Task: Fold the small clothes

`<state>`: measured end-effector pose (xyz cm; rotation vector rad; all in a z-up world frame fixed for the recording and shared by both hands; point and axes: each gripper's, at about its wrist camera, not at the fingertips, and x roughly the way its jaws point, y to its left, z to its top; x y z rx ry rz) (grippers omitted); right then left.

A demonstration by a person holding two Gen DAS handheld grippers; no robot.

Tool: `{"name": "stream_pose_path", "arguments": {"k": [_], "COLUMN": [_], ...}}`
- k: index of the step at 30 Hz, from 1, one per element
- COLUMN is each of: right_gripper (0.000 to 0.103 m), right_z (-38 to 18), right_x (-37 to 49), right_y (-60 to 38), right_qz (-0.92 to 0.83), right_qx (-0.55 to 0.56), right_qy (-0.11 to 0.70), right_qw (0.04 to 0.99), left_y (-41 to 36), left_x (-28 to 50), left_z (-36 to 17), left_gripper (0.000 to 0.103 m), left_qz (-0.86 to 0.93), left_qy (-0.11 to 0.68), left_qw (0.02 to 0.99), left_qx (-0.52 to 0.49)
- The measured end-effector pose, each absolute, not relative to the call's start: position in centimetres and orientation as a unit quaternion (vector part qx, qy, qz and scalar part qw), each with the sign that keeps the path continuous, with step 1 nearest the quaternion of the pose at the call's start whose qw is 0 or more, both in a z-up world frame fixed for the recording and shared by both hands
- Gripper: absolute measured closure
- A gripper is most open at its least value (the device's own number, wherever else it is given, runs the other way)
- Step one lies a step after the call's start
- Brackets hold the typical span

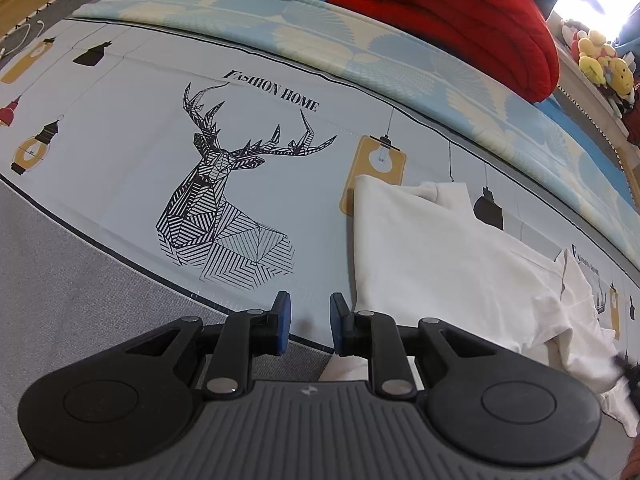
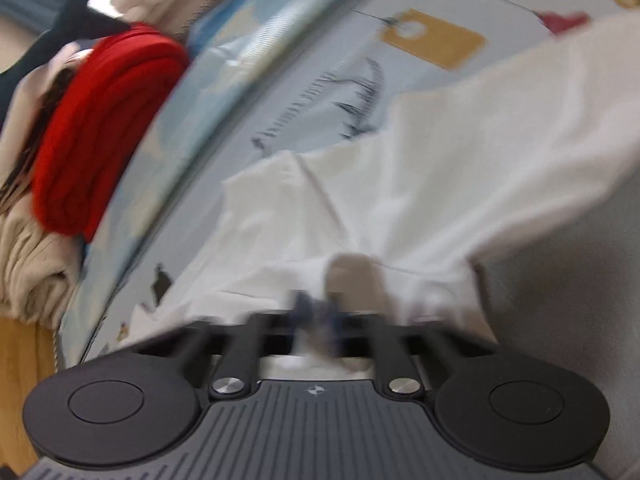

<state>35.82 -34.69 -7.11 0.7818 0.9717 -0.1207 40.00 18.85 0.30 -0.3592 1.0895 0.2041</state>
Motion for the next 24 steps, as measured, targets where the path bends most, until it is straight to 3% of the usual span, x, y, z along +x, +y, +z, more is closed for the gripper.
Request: {"name": "stream_pose_path", "arguments": {"k": [6, 8, 12, 14, 16, 18, 21, 24], "right_gripper": [0.100, 0.100, 0.094, 0.094, 0.094, 0.091, 0.078, 0.078], "right_z": [1.4, 2.5, -1.0, -3.6, -4.8, -4.7, -4.4, -6.1], "right_x": [34.5, 34.1, 36.1, 36.2, 35.9, 36.1, 35.9, 36.5], "right_y": [-32.9, -33.6, -34.9, -36.8, -38.2, -38.2, -37.2, -37.0], "right_qz": [0.036, 0.039, -0.092, -0.141, -0.155, -0.157, -0.135, -0.115], "right_qx": [0.254, 0.236, 0.162, 0.212, 0.279, 0.277, 0.273, 0.273], "right_qy": [0.273, 0.249, 0.387, 0.431, 0.436, 0.431, 0.415, 0.440], "right_qw": [0.927, 0.939, 0.903, 0.865, 0.841, 0.844, 0.857, 0.848], "left_y": [19.3, 19.4, 19.1, 18.8, 18.5, 18.3, 17.8, 17.0], "left_x": [40.0, 40.0, 40.0, 40.0, 40.1, 40.2, 40.4, 40.6], "left_z": [0.5, 0.5, 0.6, 0.6, 0.5, 0.3, -0.2, -0.8], "left_gripper": [0.080, 0.080, 0.080, 0.080, 0.080, 0.080, 0.077, 0.077], "left_qz": [0.098, 0.099, 0.096, 0.092, 0.089, 0.085, 0.071, 0.051], "left_qy": [0.512, 0.512, 0.511, 0.511, 0.512, 0.515, 0.524, 0.529], "left_qw": [0.835, 0.835, 0.836, 0.837, 0.837, 0.836, 0.833, 0.831], "left_qx": [-0.175, -0.176, -0.176, -0.174, -0.171, -0.170, -0.166, -0.164]}}
